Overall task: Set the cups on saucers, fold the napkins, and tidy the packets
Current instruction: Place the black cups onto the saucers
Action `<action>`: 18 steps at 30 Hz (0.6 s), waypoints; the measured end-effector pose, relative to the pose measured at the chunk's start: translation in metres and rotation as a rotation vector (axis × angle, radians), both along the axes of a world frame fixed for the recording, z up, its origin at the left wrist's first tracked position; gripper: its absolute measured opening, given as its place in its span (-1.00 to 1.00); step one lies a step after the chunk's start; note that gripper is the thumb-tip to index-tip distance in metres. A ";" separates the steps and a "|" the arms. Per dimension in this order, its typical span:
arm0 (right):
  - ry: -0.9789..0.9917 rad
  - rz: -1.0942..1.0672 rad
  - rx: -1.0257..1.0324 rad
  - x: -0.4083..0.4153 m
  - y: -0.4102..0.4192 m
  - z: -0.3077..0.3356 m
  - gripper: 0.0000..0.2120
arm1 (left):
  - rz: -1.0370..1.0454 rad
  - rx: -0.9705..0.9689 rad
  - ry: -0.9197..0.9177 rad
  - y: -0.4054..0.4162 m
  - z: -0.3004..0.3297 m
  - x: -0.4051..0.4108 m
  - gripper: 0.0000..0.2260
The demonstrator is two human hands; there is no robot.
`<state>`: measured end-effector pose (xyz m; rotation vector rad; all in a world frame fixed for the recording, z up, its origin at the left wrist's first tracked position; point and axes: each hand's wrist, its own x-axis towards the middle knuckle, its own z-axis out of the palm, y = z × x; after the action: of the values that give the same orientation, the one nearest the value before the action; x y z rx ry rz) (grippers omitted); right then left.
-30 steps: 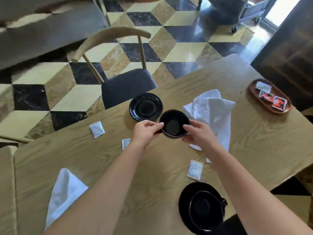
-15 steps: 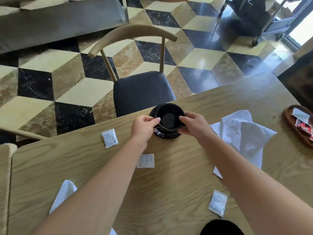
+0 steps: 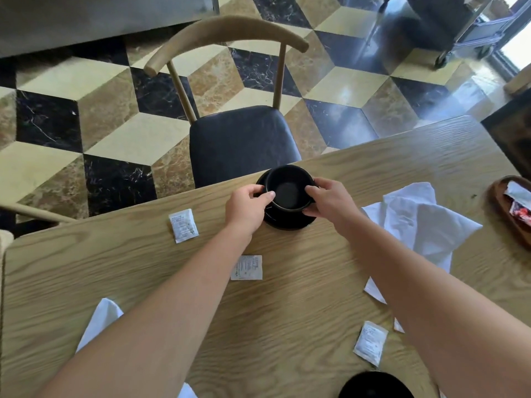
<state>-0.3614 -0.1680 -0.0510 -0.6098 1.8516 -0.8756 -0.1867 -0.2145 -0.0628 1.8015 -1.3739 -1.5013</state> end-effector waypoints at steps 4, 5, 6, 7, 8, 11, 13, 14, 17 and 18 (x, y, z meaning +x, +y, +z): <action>-0.009 -0.002 -0.011 -0.001 0.001 -0.005 -0.78 | -0.021 -0.010 -0.015 0.000 -0.002 0.001 -0.75; -0.012 -0.002 -0.012 -0.001 0.001 -0.006 -0.78 | -0.023 -0.011 -0.013 0.001 -0.002 0.001 -0.76; -0.014 -0.002 -0.013 -0.002 0.001 -0.007 -0.79 | -0.022 -0.010 -0.007 0.001 -0.003 0.002 -0.76; -0.019 -0.004 -0.014 -0.002 0.001 -0.008 -0.80 | -0.022 -0.008 -0.001 0.001 -0.003 0.002 -0.76; -0.025 -0.006 -0.016 -0.003 0.001 -0.008 -0.80 | -0.022 -0.005 0.008 0.002 -0.003 0.002 -0.76; -0.046 -0.008 -0.019 -0.002 0.002 -0.008 -0.82 | -0.007 0.005 0.028 0.003 -0.002 0.001 -0.76; -0.069 -0.016 -0.014 -0.001 0.003 -0.009 -0.82 | -0.002 0.003 0.029 0.004 -0.001 0.001 -0.74; -0.079 -0.016 -0.011 -0.001 0.004 -0.009 -0.81 | -0.005 -0.001 0.029 0.004 -0.001 0.001 -0.74; -0.103 -0.010 -0.009 -0.001 0.006 -0.009 -0.82 | -0.022 0.000 0.021 0.006 0.001 0.001 -0.74; -0.108 -0.007 -0.009 -0.001 0.007 -0.008 -0.83 | -0.026 0.005 0.023 0.006 0.001 0.001 -0.74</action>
<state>-0.3624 -0.1612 -0.0594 -0.5517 1.7543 -0.9046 -0.1854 -0.2081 -0.0620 1.7708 -1.3888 -1.5347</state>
